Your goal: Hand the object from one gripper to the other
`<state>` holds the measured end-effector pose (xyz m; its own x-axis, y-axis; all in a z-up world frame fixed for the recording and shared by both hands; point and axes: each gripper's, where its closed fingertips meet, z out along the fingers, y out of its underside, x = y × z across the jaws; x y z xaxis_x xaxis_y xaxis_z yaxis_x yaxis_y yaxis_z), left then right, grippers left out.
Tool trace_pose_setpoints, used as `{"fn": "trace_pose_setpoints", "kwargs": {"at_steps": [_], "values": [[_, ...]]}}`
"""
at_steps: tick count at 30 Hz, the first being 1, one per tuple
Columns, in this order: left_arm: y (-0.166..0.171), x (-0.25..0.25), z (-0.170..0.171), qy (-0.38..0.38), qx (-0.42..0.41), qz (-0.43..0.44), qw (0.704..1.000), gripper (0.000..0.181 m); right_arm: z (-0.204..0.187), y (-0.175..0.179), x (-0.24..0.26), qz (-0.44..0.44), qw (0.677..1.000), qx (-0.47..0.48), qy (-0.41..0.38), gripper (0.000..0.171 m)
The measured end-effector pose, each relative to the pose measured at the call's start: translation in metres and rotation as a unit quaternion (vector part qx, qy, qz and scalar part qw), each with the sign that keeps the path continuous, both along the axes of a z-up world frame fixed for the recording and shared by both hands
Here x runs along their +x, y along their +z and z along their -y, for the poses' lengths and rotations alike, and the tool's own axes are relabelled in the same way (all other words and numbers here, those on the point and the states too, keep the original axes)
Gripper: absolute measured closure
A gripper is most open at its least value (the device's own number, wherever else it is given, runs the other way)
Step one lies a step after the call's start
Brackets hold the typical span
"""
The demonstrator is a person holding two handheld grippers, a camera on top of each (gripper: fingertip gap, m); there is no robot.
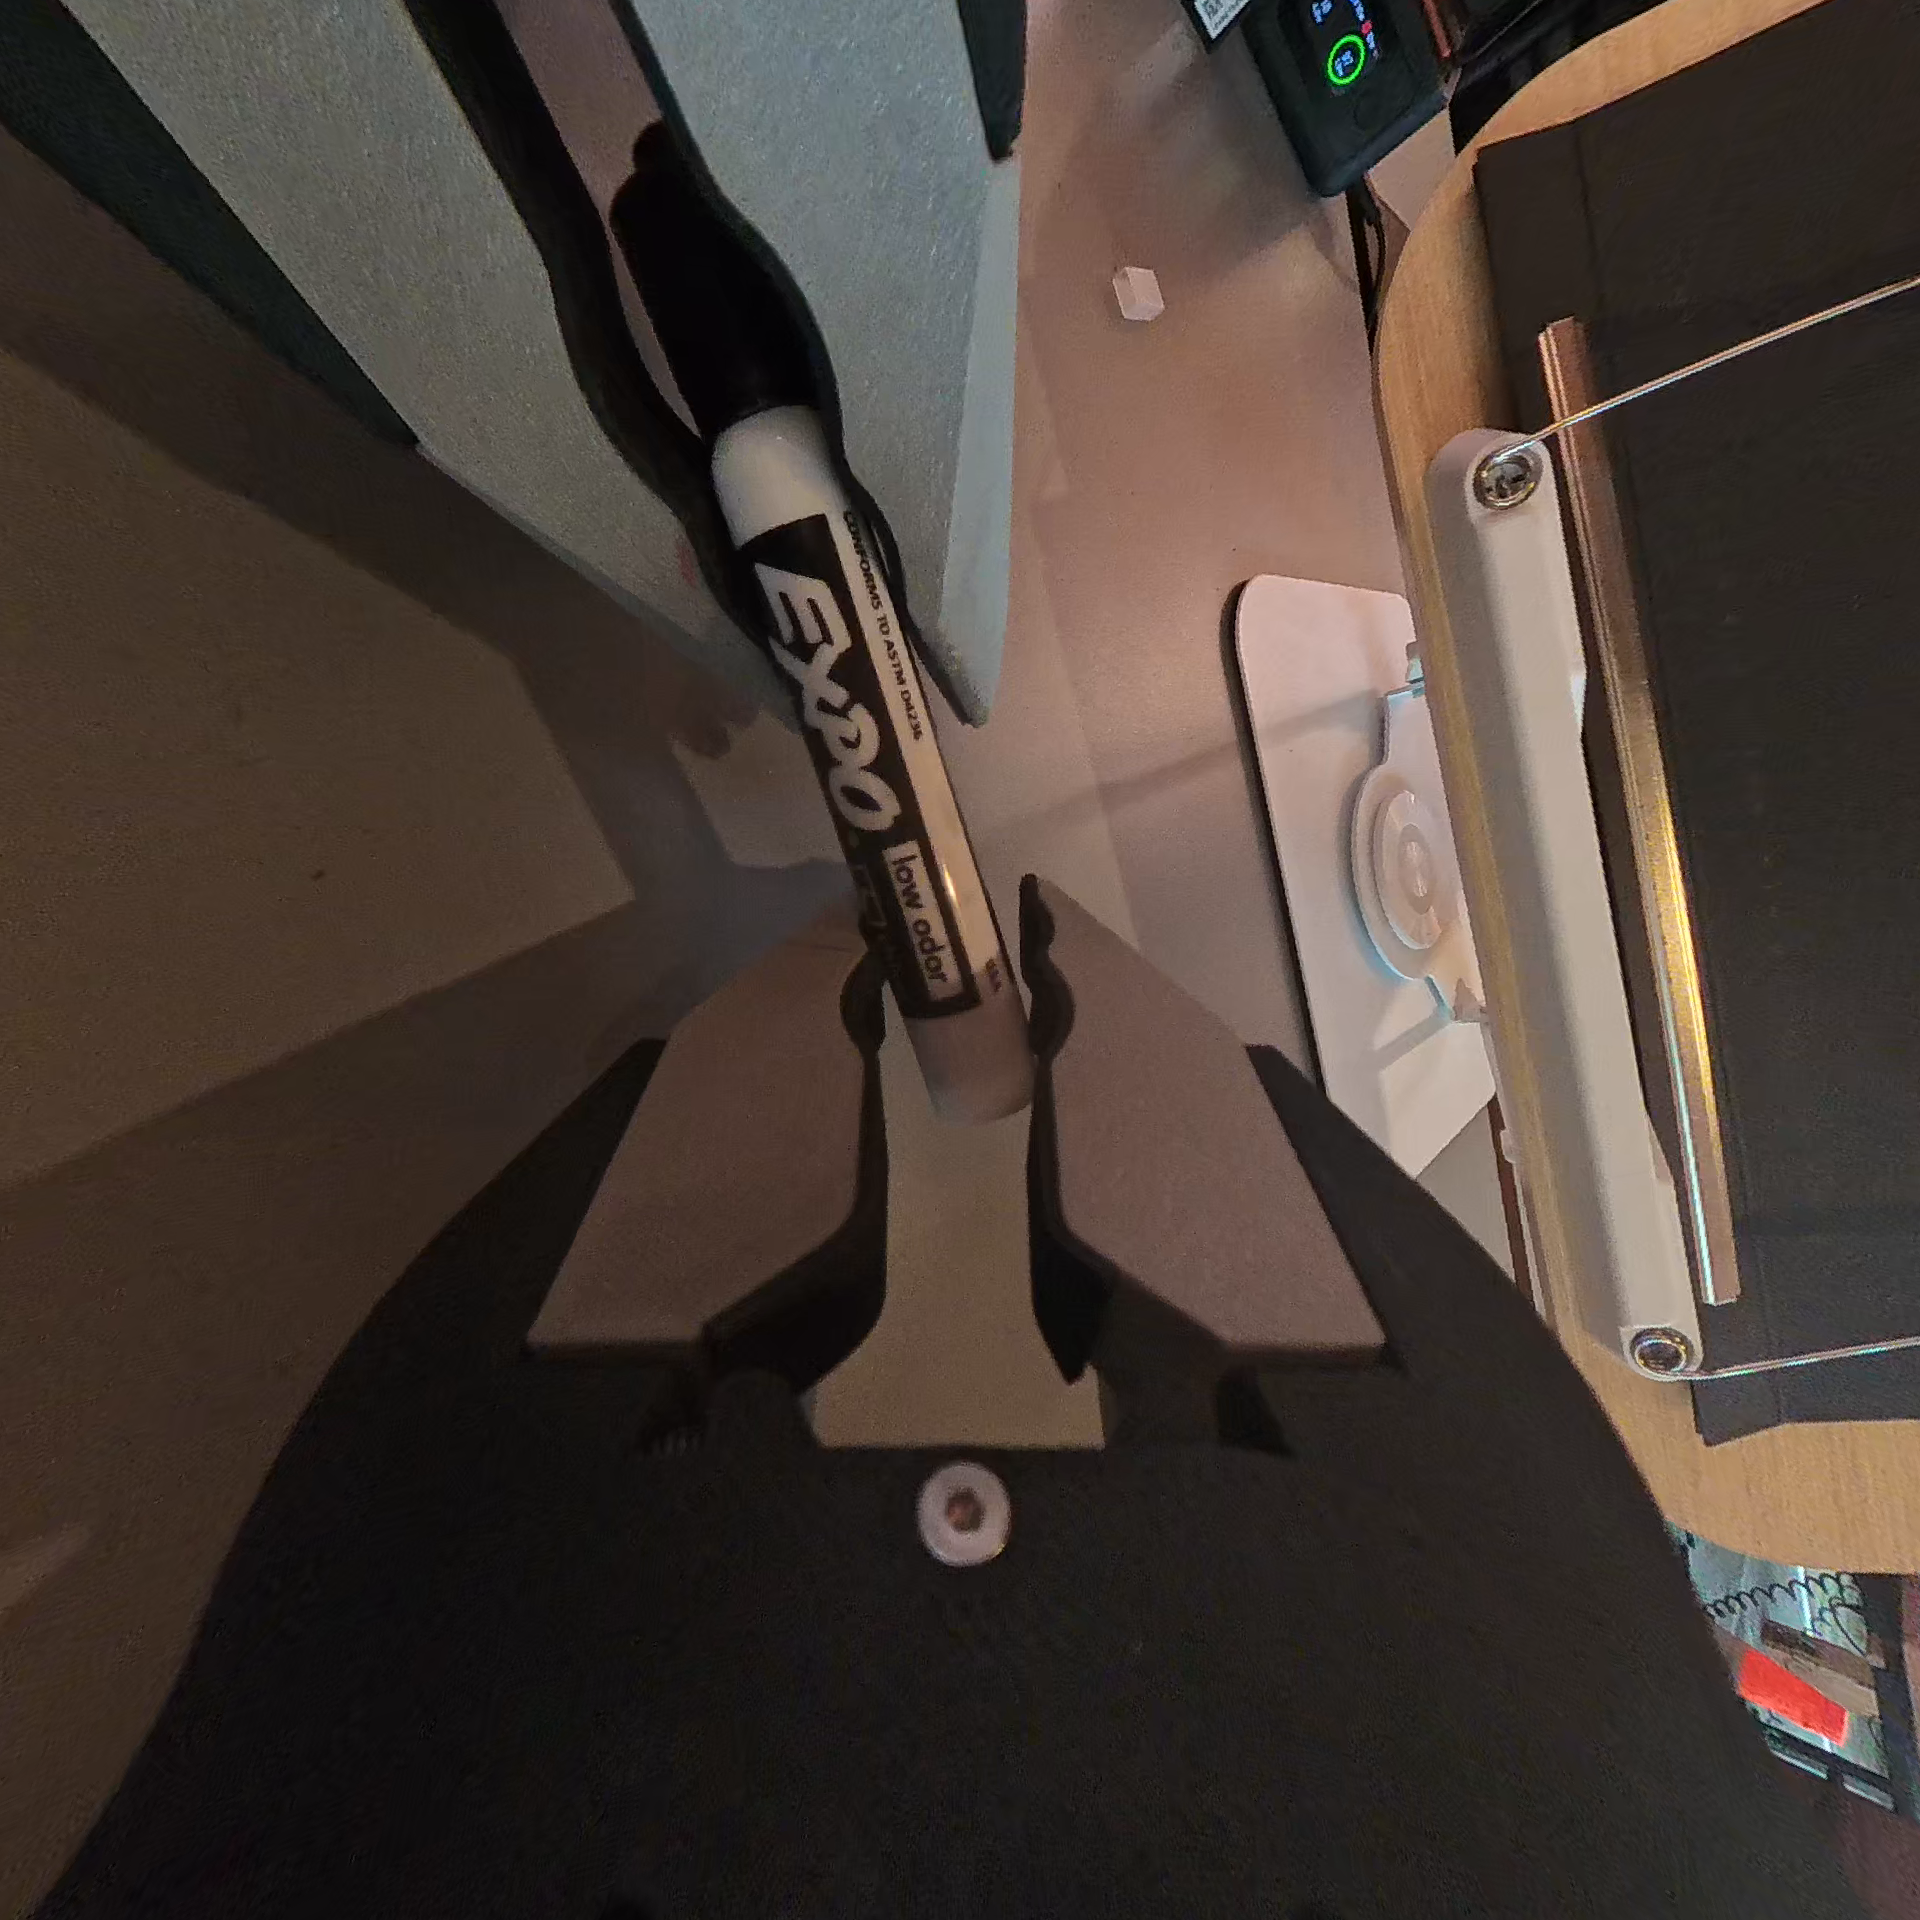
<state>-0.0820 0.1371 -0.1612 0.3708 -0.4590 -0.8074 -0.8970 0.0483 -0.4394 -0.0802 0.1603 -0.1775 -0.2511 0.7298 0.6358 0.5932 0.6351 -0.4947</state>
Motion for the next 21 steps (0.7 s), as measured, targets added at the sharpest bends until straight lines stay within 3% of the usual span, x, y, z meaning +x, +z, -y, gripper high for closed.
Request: {"fn": "trace_pose_setpoints", "kwargs": {"at_steps": [16,21], "values": [[0.0081,0.0043,0.0032,-0.016,0.003,0.040,0.999,0.165,0.0012,0.0084,-0.0007,-0.019,1.000,0.003,0.009,0.150],[0.0075,0.0042,0.0031,-0.013,0.016,0.013,1.000,0.165,0.0006,0.0055,-0.0004,-0.015,1.000,-0.002,0.008,0.149]]}}
